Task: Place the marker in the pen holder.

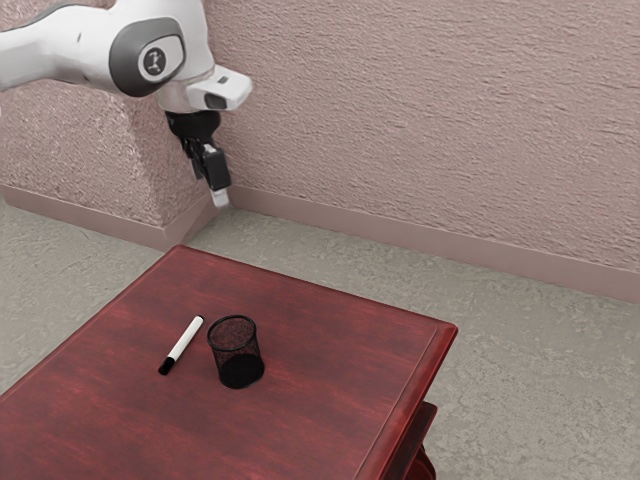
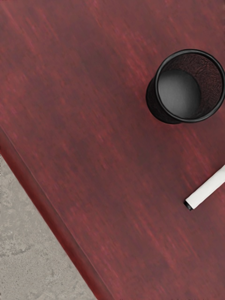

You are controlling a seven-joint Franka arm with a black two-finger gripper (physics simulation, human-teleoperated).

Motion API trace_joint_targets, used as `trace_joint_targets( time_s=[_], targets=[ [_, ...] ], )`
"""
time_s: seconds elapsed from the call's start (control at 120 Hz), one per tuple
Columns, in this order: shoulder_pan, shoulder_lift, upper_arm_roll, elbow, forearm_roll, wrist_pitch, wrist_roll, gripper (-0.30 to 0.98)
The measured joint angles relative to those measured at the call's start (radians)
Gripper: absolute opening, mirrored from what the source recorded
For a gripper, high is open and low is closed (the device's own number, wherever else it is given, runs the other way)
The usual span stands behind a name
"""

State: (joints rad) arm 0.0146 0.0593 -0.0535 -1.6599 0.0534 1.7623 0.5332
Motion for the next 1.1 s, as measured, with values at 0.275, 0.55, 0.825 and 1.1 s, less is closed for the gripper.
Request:
trace_joint_targets(
  time_s=[0.275,0.55,0.825,1.1],
  targets=[
    [0.005,0.003,0.002,-0.006,0.001,0.019,0.092,0.69],
    [0.019,-0.009,0.080,-0.231,-0.023,0.172,-0.017,0.69],
    [0.020,0.012,0.136,-0.306,-0.035,0.294,-0.120,0.69],
    [0.041,0.110,0.143,-0.386,-0.031,0.500,-0.326,0.48]
  ],
)
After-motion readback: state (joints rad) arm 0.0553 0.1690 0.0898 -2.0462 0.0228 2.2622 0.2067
